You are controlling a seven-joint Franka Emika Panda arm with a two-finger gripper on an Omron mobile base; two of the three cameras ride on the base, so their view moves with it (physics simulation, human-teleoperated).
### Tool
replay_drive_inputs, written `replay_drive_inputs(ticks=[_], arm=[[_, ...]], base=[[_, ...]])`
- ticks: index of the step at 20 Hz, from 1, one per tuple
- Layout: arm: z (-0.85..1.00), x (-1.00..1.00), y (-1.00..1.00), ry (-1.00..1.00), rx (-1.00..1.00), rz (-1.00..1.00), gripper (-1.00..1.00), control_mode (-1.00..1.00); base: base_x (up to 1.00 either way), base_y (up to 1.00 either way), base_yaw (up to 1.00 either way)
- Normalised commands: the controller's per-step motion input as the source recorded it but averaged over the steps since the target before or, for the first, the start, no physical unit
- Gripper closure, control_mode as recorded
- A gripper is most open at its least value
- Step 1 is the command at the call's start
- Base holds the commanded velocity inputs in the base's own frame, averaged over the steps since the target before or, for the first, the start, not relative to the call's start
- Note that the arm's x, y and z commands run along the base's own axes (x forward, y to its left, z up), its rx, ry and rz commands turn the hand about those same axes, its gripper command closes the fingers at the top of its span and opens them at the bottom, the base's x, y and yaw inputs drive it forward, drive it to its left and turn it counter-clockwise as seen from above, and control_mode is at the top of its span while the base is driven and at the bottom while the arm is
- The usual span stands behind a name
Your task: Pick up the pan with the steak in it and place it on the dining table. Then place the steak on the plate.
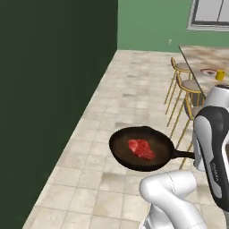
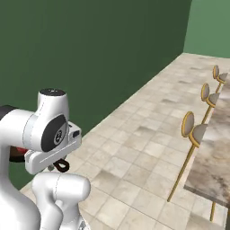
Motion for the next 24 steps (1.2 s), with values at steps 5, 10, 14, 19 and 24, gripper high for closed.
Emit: replay_drive_inputs(ticks=[5,10,14,19,24], arm=[[0.00,0.00,0.00,0.00,0.00,0.00,1.00,1.00],[0.00,0.00,0.00,0.00,0.00,0.00,1.00,1.00],[0.00,0.00,0.00,0.00,0.00,0.00,1.00,1.00],[0.00,0.00,0.00,0.00,0.00,0.00,1.00,1.00],[0.00,0.00,0.00,0.00,0.00,0.00,1.00,1.00]], base=[[0.00,0.00,-0.50],[0.02,0.08,-0.50],[0.13,0.34,-0.43],[0.07,0.59,-0.32],[0.05,0.79,-0.23]])
